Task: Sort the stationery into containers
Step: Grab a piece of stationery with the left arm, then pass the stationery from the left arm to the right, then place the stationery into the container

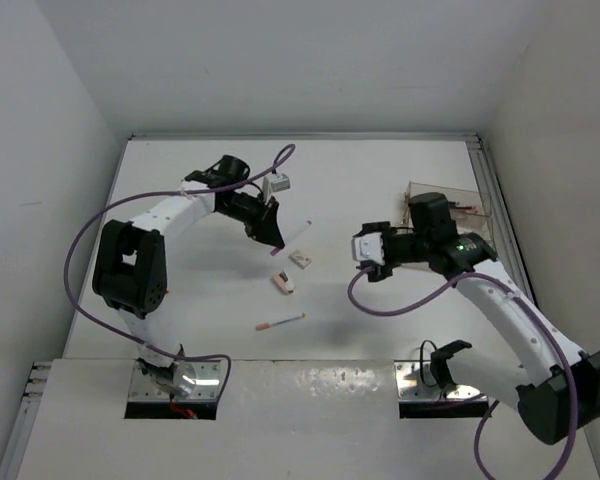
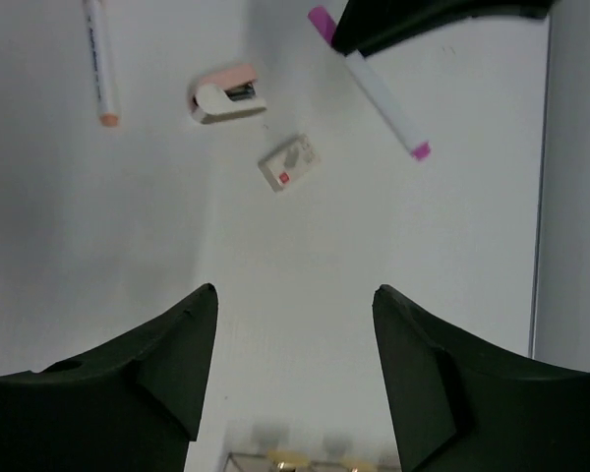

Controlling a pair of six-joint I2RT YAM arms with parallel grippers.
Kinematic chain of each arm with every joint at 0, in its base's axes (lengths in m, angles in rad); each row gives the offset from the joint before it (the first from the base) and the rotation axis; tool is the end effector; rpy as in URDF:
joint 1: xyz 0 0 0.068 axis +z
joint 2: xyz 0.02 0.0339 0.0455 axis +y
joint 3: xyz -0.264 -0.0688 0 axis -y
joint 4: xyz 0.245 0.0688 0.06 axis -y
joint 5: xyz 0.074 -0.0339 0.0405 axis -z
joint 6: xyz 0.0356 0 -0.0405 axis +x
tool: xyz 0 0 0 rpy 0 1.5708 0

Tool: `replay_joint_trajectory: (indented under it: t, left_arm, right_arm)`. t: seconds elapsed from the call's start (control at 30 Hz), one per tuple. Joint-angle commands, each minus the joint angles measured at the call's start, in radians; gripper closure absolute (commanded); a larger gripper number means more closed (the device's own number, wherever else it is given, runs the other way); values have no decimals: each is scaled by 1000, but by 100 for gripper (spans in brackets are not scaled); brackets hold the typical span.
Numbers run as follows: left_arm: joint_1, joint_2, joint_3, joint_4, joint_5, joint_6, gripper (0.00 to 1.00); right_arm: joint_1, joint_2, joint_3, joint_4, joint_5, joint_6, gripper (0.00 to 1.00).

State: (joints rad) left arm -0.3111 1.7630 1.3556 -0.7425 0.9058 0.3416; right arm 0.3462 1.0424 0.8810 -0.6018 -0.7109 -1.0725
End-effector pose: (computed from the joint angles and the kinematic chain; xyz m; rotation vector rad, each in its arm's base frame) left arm 0.3326 -0.1364 0.2431 1.0332 2.2533 -1.1917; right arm 0.1909 0.0936 0.2915 -1.6390 1.3922 0.4146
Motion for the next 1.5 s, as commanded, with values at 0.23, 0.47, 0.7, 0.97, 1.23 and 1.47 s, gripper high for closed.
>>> replay_joint_trajectory:
  t: [0.23,0.47,0.7,0.97,1.23,1.47]
  left_arm:
    - [-26,19,-96,-77,338,-29,100]
    - [-34,27,-122,-47,381,-72,100]
    - [-57,33,-124,-40,380,-82,100]
    - [-42,13,-98,-49,325,-38,42]
    - [77,-140,-55,41,-127,-137,0]
    - [61,-506,-295,379,-545,-214,0]
  right_arm:
    - [324,215,9,261,201,-279,38]
    - [428,332,27,367,280,-348,41]
    - [473,416,62,427,360,-353,48]
    - [450,394,55,413,389,-331,97]
    - [-26,243,42,137,289,-239,100]
    - [-525,346,174,-81,180,-484,100]
